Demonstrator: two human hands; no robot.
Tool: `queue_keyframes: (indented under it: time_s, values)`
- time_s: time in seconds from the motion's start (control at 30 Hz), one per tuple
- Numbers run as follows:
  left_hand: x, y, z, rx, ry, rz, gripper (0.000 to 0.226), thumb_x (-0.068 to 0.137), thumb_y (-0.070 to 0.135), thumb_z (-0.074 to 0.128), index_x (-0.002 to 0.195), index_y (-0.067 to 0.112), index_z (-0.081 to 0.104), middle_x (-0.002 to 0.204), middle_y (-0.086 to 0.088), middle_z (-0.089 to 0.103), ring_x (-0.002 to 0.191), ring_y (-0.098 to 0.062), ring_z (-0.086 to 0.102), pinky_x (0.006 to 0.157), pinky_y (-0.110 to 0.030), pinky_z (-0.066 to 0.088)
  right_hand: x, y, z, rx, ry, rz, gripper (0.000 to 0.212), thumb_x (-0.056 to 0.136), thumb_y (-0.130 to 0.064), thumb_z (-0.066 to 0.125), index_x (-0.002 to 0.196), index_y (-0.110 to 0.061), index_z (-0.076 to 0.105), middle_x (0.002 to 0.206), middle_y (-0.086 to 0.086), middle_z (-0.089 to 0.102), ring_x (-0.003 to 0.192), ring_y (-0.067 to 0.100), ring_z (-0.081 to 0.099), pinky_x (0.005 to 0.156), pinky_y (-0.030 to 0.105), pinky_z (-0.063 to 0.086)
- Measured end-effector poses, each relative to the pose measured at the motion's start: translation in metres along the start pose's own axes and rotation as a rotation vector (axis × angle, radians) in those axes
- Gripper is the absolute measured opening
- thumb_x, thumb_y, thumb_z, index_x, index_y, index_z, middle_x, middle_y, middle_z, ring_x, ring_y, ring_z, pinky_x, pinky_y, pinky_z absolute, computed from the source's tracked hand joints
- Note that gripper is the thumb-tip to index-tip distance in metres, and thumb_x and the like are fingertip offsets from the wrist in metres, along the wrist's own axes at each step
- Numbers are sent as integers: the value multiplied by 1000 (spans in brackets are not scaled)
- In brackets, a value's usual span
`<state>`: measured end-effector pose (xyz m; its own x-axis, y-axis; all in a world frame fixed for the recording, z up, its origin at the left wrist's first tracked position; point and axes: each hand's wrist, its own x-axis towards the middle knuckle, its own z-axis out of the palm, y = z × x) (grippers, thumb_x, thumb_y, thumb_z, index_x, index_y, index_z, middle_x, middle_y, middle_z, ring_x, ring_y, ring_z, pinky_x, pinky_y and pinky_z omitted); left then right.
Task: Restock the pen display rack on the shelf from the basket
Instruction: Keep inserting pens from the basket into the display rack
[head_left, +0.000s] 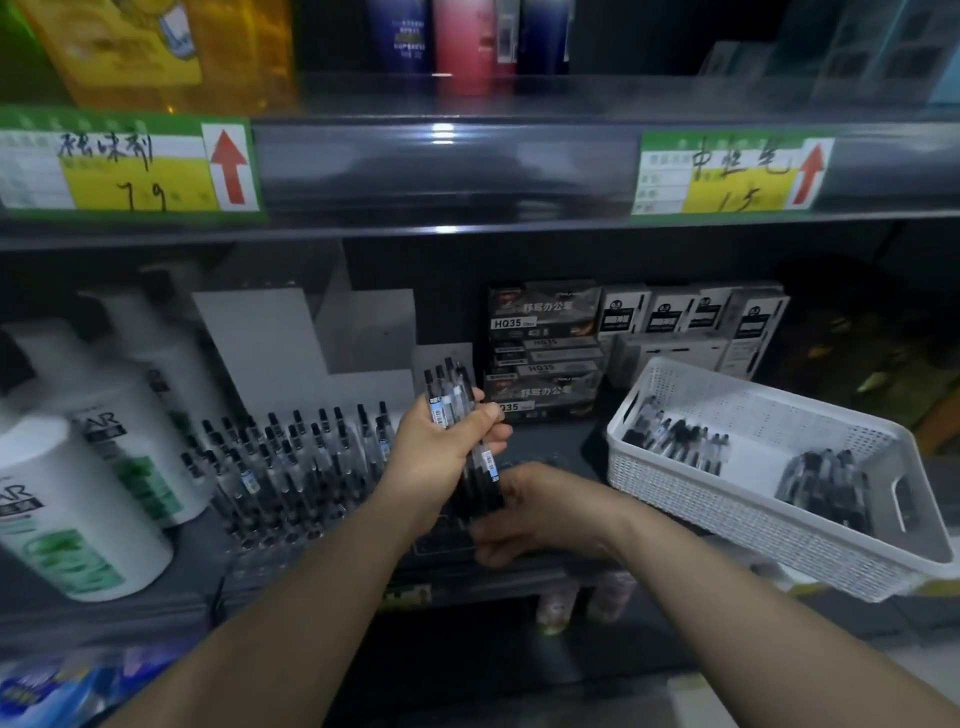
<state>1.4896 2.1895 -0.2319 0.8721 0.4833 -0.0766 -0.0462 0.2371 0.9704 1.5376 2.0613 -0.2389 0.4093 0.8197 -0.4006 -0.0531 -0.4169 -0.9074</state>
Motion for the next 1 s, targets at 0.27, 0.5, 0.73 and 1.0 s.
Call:
queue_keyframes:
  time_s: [0.27, 0.5, 0.73, 1.0]
  values:
    - [6, 4, -9, 38, -31, -24, 24, 89, 10, 67, 109, 3, 56, 91, -8, 75, 73, -16, 71, 74, -33, 58, 5, -6, -7, -72, 21, 32, 13, 87, 1, 63, 99, 2, 58, 78, 13, 64, 65, 14, 68, 72, 26, 59]
    - [-7, 0, -14, 209, -163, -71, 30, 84, 16, 73, 107, 5, 58, 80, -5, 75, 76, -15, 72, 73, -28, 57, -6, -21, -31, -228, 327, -111, 24, 88, -1, 56, 107, -13, 63, 99, 6, 67, 88, 18, 61, 87, 34, 52]
    - [-19, -3, -8, 192, -372, -130, 12, 88, 6, 66, 99, 4, 62, 77, -4, 70, 68, -14, 67, 67, -28, 57, -7, -29, -28, 84, 467, -344, 10, 89, -10, 63, 99, -9, 66, 84, 8, 61, 75, 19, 57, 76, 31, 51]
    - [-18, -8, -6, 140, -397, -161, 12, 89, 7, 65, 100, 4, 61, 80, -7, 72, 70, -16, 69, 66, -27, 57, -5, -22, -39, 214, 416, -227, 10, 87, -10, 66, 90, 0, 65, 66, 7, 59, 54, 10, 53, 55, 22, 46]
